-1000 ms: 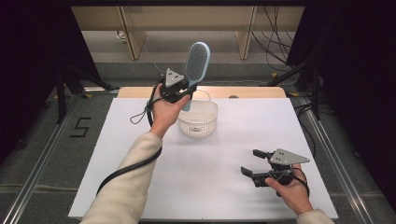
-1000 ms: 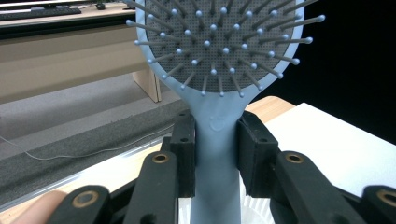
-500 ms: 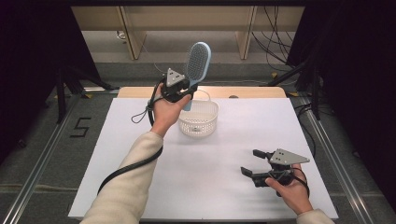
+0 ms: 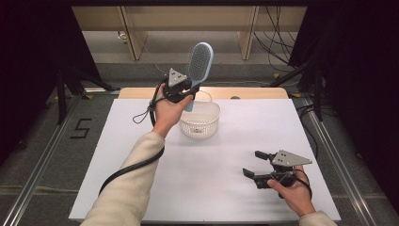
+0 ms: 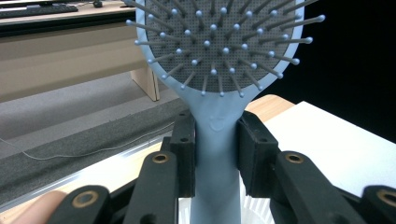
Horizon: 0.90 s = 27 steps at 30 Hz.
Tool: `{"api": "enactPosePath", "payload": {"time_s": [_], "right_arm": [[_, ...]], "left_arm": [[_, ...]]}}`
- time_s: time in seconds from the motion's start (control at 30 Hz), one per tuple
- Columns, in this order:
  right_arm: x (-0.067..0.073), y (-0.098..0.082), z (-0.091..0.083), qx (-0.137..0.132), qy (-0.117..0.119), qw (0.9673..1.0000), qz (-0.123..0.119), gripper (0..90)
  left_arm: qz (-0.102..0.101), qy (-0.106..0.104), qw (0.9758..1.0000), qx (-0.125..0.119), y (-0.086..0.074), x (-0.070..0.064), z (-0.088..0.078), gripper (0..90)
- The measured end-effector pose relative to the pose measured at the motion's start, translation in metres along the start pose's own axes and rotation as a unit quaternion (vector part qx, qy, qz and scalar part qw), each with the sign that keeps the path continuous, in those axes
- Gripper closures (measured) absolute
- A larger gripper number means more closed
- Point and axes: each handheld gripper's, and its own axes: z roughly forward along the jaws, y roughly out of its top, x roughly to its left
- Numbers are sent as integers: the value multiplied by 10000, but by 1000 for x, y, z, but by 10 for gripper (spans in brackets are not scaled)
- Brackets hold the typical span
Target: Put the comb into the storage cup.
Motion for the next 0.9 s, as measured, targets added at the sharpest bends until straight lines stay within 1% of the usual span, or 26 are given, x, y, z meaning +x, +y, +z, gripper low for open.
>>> {"api": "enactPosePath", "payload": {"time_s": [0.63,0.9], "right_arm": [[0,0,0,15,-2,10000,11,164],[0,0,0,7,-3,10000,0,164]], "left_arm": [[15,3,10000,25,-3,0,4,699],[42,-30,10000,33,-4,0,6,699]]}}
